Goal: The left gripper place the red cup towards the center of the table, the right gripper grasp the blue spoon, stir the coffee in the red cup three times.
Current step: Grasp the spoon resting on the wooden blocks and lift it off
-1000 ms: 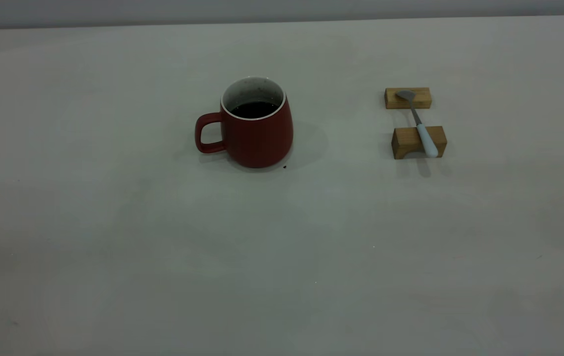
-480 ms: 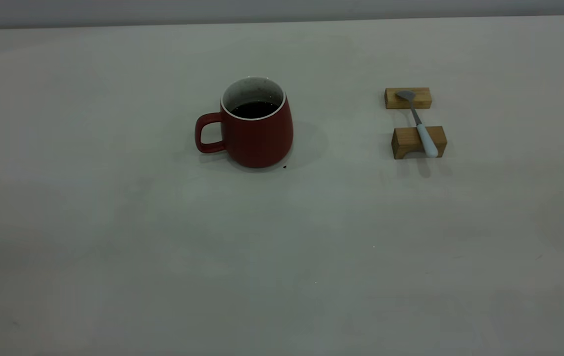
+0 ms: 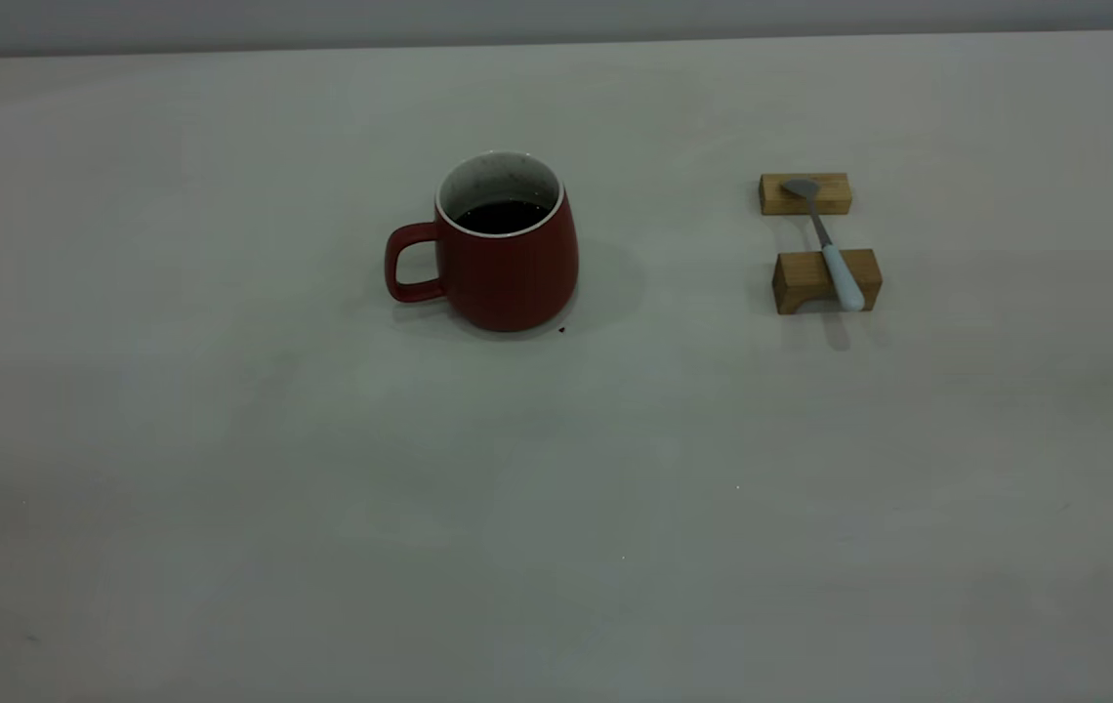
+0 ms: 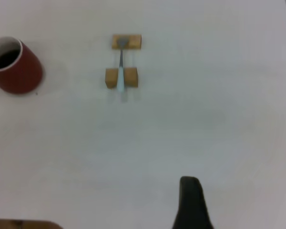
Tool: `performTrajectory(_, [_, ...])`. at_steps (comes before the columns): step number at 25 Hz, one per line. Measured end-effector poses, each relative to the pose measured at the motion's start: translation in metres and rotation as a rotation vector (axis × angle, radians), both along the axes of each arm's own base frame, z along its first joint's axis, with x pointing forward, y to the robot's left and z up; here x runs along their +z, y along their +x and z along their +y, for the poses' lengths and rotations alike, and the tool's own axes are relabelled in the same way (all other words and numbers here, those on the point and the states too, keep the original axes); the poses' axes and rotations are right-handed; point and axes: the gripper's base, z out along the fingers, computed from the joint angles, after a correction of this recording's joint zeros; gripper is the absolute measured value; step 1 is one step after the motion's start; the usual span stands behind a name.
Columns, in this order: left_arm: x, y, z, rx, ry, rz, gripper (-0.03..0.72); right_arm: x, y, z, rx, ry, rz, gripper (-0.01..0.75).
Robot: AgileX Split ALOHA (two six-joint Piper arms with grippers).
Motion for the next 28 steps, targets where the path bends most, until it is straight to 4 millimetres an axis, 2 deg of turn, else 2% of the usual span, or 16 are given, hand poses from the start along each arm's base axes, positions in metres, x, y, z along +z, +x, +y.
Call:
performTrajectory(3, [0.000,0.000,0.000,0.000,-0.001,0.000,0.287,0.002,0.043,-0.001,0.001,0.000,0.117,0.596])
performTrajectory(7, [0.000,0.000,0.000,0.000,-0.001,0.000,0.287,-0.014,0.097,-0.001,0.013,0.009,0.275,0.635])
performTrajectory(10, [0.000,0.000,0.000,0.000,-0.001,0.000,0.287,-0.037,0.133,0.002,0.038,0.036,0.368,0.666])
performTrajectory(13, [0.000,0.000,0.000,0.000,-0.001,0.000,0.287,-0.068,0.166,0.011,0.080,0.045,0.443,0.676])
performTrajectory(18, [0.000,0.000,0.000,0.000,-0.001,0.000,0.287,-0.115,0.211,0.038,0.155,0.022,0.532,0.676])
performTrajectory(23, [0.000,0.000,0.000,0.000,-0.001,0.000,0.287,-0.160,0.244,0.071,0.229,-0.012,0.625,0.676])
performTrajectory(28, [0.000,0.000,0.000,0.000,-0.001,0.000,0.287,-0.194,0.275,0.096,0.273,-0.035,0.673,0.674])
